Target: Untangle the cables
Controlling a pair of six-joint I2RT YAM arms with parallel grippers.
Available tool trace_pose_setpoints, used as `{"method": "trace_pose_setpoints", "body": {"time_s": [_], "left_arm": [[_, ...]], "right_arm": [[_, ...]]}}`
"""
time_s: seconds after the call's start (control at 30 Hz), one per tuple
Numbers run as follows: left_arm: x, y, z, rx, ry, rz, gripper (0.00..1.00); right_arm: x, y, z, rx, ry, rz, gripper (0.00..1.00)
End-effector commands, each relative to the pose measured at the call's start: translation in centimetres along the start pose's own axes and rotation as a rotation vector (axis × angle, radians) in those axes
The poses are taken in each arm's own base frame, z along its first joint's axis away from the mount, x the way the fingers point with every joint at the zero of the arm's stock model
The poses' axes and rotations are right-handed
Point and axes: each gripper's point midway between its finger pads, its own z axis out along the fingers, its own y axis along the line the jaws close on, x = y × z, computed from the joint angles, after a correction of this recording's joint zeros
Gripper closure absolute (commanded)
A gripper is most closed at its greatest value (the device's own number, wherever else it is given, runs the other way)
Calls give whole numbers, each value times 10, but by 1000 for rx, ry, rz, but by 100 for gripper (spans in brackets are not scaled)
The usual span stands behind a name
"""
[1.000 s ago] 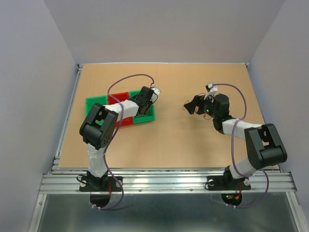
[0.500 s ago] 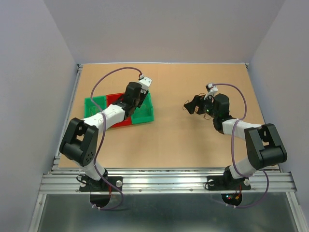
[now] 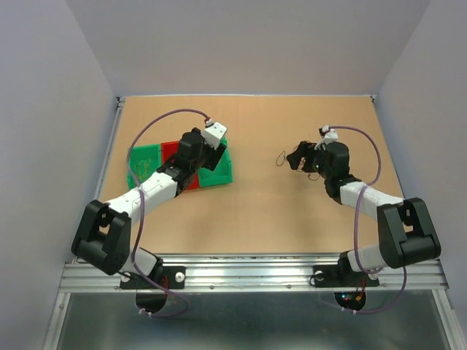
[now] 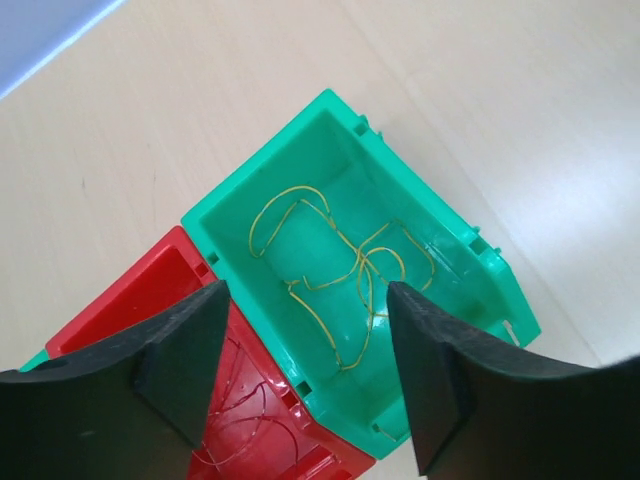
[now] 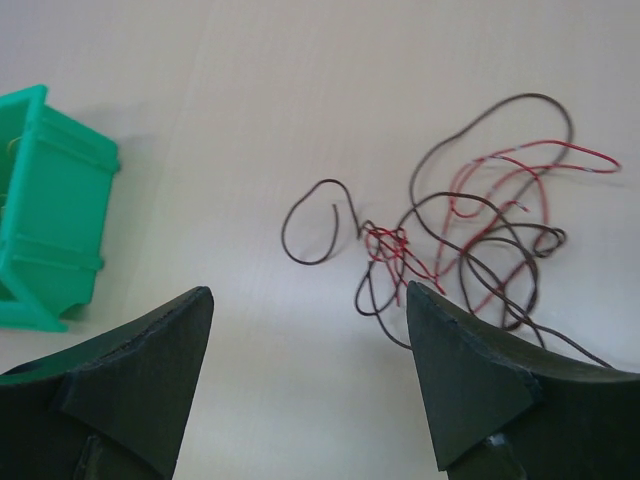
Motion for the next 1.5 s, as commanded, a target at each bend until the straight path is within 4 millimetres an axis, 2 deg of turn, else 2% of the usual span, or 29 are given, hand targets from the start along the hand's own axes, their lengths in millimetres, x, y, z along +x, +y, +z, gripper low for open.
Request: {"method": "trace_pose_setpoints", "body": {"time_s": [0.0,0.13,0.23,0.33,0.4,0.43,0.5,0.57,0.63,0.7,0.73,0.77,0.8,0.87,0.9,1.0,1.1,1.13,1.23,1.33,1.43,1.47], "left_arm": [[-49,3,-23,15,-204,2,21],[-55,4,-36,9,-264,0,14],[-61,7,-45,-2,-301,-2,13],[-66,10,-53,-15,-341,-5,13],[-65,9,-56,-13,-352,-2,13],[-65,9,-56,-12,-354,0,13],[-63,10,-54,-16,-345,1,13],[-63,10,-52,-19,-341,1,13],[-61,8,-51,-13,-336,5,13],[-63,8,-53,-8,-344,6,13],[-62,8,-54,-9,-347,4,13],[-65,2,-55,26,-361,10,13],[-68,1,-59,31,-377,11,13],[-72,-4,-63,62,-405,10,13],[-76,-6,-66,74,-422,11,13],[-87,-16,-70,137,-463,-2,13],[-98,-29,-68,206,-501,-10,13],[-103,-33,-68,224,-514,-8,13],[-117,-53,-63,310,-538,-2,13],[-121,-70,-55,375,-531,-15,13],[-137,-74,-60,411,-582,-50,13],[-135,-76,-63,425,-583,-56,13]], "right_arm": [[-21,-34,-13,248,-47,25,18],[-23,-41,-12,288,-60,40,21],[-20,-43,-7,296,-48,53,24],[-17,-38,2,255,-37,57,30],[-21,-30,9,199,-54,59,33],[-18,-30,15,191,-49,62,38],[-19,-27,23,169,-46,68,43],[-9,-30,33,164,-17,72,50],[-7,-30,41,149,0,68,67],[-8,-21,42,100,11,62,85],[-8,-16,40,76,9,65,96],[-10,-9,37,43,6,66,100],[-17,11,30,-46,2,58,99],[-14,40,20,-166,18,31,100],[-22,54,12,-208,-2,3,99],[-22,99,-7,-326,0,-58,99],[-22,121,-24,-392,-9,-84,99],[-27,133,-35,-425,-32,-100,99],[-32,146,-54,-467,-65,-118,99],[-32,149,-65,-485,-78,-123,99],[-34,151,-74,-496,-98,-133,100],[-35,151,-77,-495,-105,-135,99]]}}
